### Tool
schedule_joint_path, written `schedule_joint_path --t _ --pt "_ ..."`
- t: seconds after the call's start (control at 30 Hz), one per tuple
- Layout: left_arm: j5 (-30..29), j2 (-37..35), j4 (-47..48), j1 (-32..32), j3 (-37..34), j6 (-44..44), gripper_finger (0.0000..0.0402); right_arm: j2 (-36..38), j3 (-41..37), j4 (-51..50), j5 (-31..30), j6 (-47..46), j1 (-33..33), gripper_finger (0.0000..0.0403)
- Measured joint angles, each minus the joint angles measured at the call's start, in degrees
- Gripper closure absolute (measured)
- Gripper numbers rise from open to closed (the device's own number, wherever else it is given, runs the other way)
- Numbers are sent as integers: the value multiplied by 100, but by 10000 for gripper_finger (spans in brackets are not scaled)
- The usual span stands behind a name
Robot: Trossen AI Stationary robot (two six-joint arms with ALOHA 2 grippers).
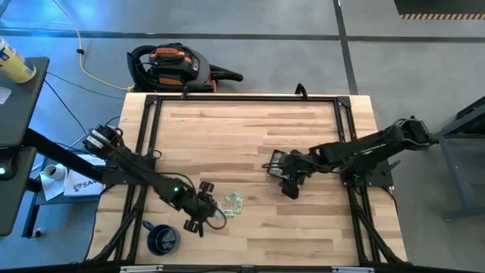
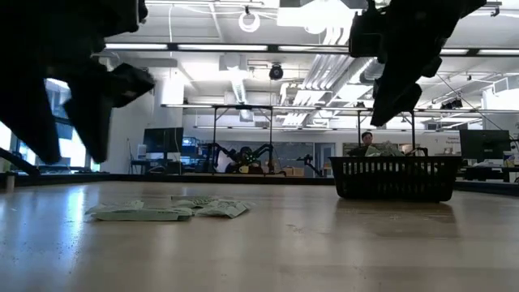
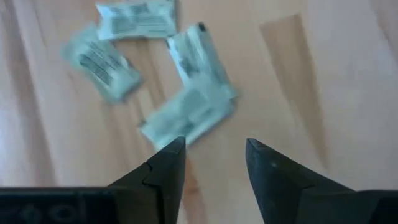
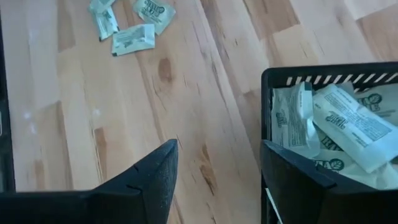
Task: Pick and place Stevia / Truvia into bins
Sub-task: Put the stevia packet into the black bin
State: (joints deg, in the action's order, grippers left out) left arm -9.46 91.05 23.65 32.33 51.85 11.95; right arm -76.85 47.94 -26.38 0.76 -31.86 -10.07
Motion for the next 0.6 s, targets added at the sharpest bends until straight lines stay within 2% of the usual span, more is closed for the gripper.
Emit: schedule_joint_path --t 0.17,0.33,0.5,0.6 --pt "-65 106 -106 -319 -14 -727 179 -19 0 99 -102 -285 -57 185" --pt "488 424 -472 -679 -8 -1669 173 -19 0 110 -193 -557 -97 185" --pt "1238 775 -509 -940 4 -1930 192 -19 0 114 -198 -688 -96 185" --pt "1117 858 -450 -961 29 -1931 221 -19 0 115 -260 -733 -99 185"
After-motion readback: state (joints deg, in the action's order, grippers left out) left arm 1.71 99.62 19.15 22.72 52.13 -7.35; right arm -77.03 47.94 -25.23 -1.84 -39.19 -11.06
